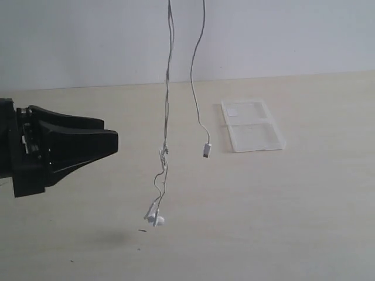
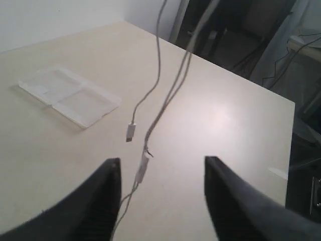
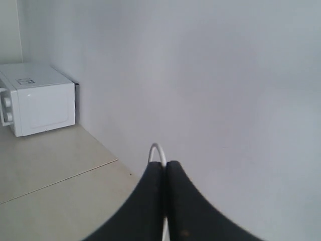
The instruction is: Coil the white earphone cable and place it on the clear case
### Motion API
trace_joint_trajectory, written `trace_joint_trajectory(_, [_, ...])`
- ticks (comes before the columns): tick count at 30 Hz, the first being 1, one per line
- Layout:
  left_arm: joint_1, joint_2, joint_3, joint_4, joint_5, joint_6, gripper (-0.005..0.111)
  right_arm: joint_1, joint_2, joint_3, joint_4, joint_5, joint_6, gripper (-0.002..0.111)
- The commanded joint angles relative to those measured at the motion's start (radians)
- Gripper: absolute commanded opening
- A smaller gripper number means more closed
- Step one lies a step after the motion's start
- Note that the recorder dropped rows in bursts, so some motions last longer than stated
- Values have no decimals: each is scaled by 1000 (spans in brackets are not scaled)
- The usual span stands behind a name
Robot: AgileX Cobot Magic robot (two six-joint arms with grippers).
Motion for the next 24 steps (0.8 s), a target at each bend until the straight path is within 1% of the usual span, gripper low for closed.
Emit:
trace_joint_trajectory(1, [-6,58,-29,-9,27,5,72,-2,23,-4,-1,-18,18,0])
trace_joint_trajectory(10, [-8,111,-39,-9,40,12,71,-2,76,-4,16,-53,18,0])
trace_joint_trajectory(15, [-8,153,-75,-9,78,13,71,-2,79,-4,33,-75,18,0])
trace_joint_trajectory(21, [-8,220,-125,-9,130,66,71,-2,79,-4,54,-93,18,0])
trace_joint_trajectory(24, [-42,254,-152,-9,124,128,71,-2,79,-6,54,-93,18,0])
